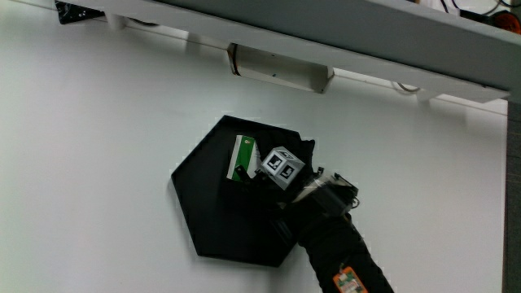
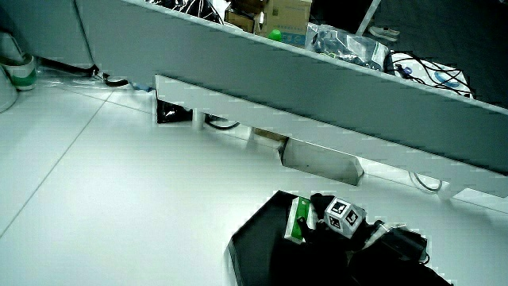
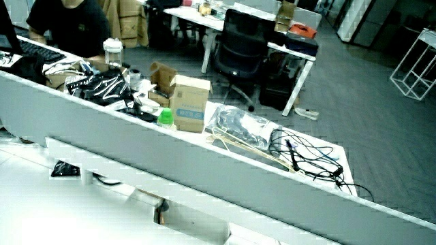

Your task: Place medicine into plate

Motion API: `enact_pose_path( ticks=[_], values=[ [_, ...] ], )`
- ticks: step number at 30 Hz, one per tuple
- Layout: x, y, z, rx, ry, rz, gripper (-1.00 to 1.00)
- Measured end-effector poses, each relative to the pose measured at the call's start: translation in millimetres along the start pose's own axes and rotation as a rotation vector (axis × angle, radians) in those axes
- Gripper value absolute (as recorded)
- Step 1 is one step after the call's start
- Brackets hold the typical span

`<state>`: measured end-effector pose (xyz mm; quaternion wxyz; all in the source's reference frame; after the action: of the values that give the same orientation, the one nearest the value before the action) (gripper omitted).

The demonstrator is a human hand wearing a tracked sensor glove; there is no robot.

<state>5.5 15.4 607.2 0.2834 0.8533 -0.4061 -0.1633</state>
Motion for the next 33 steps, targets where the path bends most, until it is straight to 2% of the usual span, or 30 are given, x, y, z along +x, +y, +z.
enact_pose_path(
  ticks=[3, 7, 8, 12, 14, 16, 17, 20, 23, 24, 26, 29, 31, 33],
  values=[
    [0.0, 6.8, -6.8, -0.057, -0.01, -0.012, 0.0],
    [-1.4, 12.0, -11.5, -0.089, -0.024, -0.019, 0.0],
    [-2.8, 14.4, -12.7, -0.113, -0.042, -0.024, 0.0],
    [-8.0, 21.4, -10.0, -0.136, -0.061, -0.009, 0.0],
    [-10.7, 27.5, -13.1, -0.188, -0.054, 0.003, 0.0],
    [-12.3, 28.5, -12.1, -0.204, -0.041, 0.018, 0.0],
    [-13.3, 31.3, -16.2, -0.229, -0.044, 0.024, 0.0],
    [-10.1, 31.7, -21.4, -0.256, -0.045, -0.004, 0.0],
    [-8.9, 30.4, -21.8, -0.261, -0.009, 0.023, 0.0],
    [-9.3, 32.1, -26.1, -0.272, -0.005, 0.016, 0.0],
    [-7.9, 27.4, -24.8, -0.244, 0.016, 0.014, 0.0],
    [-6.2, 21.9, -25.7, -0.217, 0.061, 0.039, -0.33],
    [-6.2, 14.1, -21.9, -0.143, 0.088, 0.068, -0.56],
    [-5.6, 4.2, -22.1, -0.068, 0.098, 0.048, -0.78]
  ],
)
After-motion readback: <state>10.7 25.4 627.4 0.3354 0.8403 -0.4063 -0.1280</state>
